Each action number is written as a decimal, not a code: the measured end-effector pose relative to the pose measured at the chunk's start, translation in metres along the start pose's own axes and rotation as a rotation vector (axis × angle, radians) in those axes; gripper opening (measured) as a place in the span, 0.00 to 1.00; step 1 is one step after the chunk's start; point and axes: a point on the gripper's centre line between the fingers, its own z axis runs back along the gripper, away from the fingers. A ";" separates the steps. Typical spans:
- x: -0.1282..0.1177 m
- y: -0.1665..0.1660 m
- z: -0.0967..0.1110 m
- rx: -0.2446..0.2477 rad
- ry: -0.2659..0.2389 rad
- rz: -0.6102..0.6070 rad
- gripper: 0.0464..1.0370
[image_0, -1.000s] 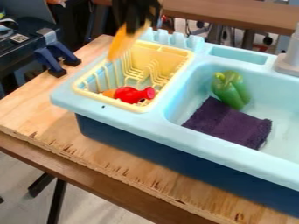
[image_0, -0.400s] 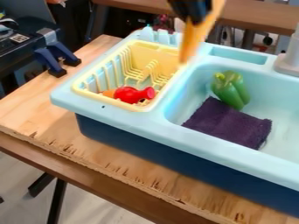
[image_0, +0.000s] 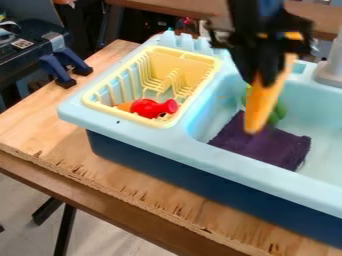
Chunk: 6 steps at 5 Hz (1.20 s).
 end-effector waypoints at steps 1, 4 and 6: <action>-0.016 -0.010 -0.014 0.026 0.020 0.095 0.22; -0.007 -0.010 -0.050 -0.039 0.040 0.199 0.22; 0.015 0.003 -0.041 -0.098 0.030 0.098 0.22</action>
